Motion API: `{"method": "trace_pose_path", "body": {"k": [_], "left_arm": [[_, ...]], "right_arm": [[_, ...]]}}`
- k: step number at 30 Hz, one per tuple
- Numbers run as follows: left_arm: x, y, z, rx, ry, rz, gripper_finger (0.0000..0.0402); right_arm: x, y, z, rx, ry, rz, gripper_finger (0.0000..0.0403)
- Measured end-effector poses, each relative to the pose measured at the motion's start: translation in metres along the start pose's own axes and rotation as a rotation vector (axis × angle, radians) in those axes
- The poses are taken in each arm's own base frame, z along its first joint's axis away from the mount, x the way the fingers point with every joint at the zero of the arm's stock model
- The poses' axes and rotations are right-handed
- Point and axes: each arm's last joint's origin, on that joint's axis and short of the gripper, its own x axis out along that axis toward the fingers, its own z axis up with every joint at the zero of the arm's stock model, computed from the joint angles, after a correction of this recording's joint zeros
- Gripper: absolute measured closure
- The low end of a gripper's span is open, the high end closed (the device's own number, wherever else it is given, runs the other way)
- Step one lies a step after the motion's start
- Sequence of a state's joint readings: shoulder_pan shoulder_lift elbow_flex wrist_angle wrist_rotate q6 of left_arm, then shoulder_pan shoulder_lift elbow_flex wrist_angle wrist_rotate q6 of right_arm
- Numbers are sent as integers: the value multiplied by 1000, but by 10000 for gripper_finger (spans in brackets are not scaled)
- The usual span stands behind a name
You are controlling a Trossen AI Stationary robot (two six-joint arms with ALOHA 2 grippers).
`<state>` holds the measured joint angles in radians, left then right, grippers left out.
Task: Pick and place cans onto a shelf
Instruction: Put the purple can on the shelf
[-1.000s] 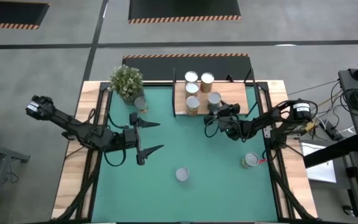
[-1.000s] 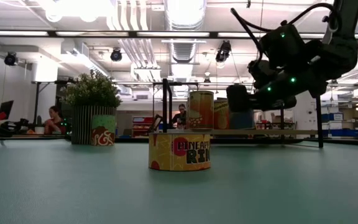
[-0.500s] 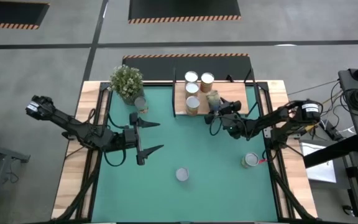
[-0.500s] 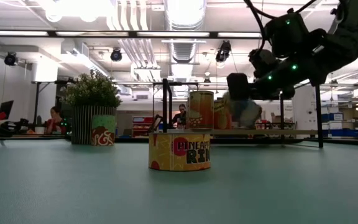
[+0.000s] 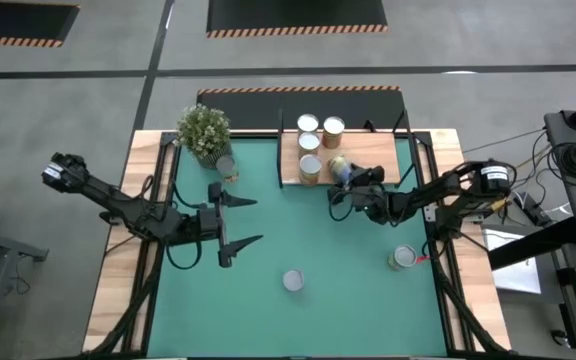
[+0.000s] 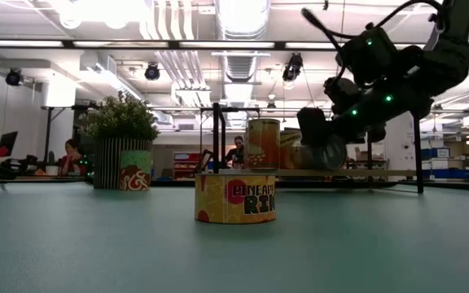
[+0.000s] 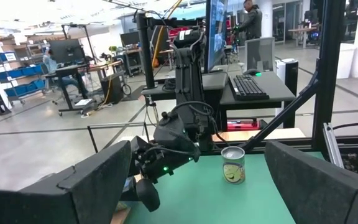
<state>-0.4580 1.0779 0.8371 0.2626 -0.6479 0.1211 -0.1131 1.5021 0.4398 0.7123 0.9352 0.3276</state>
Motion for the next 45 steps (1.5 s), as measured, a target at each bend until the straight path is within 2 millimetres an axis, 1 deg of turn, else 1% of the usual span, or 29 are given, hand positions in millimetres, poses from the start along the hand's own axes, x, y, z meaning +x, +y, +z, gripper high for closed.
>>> {"method": "trace_pose_path", "body": {"k": [4,8,11,17,20,23,27,29,31,33,35,38,41,43,45], "left_arm": [[0,0,0,0,0,0,49],[0,0,0,0,-1,0,49],[0,0,0,-1,-1,0,49],[0,0,0,-2,-2,0,49],[0,0,0,-2,-2,0,49],[0,0,0,-2,-2,0,49],[0,0,0,-1,-2,0,49],[0,0,0,1,-2,-1,49],[0,0,-1,10,-1,-1,49],[0,0,-2,21,-3,-1,49],[1,-1,-4,25,-19,1,49],[4,-4,-9,47,-41,5,49],[8,-6,-21,54,-85,-3,49],[12,-8,-30,39,-149,-48,49],[17,-9,-38,17,-234,-103,49]], "right_arm": [[5,-2,2,45,104,-26,113],[7,0,5,3,179,-42,113],[7,2,12,-29,220,-29,113],[-1,0,35,-110,296,-25,136],[-8,-3,52,-120,308,-20,146],[-17,-9,72,-104,302,-9,150],[-35,-20,93,-74,275,35,152],[-47,-25,103,-44,228,72,152],[-59,-31,107,-30,157,91,152],[-68,-33,106,3,49,108,152],[-76,-34,100,33,-61,176,152],[-86,-32,93,79,-238,376,152],[-98,-35,91,138,-446,618,152],[-105,-39,91,195,-574,769,152],[-109,-41,89,222,-652,886,152]]}}
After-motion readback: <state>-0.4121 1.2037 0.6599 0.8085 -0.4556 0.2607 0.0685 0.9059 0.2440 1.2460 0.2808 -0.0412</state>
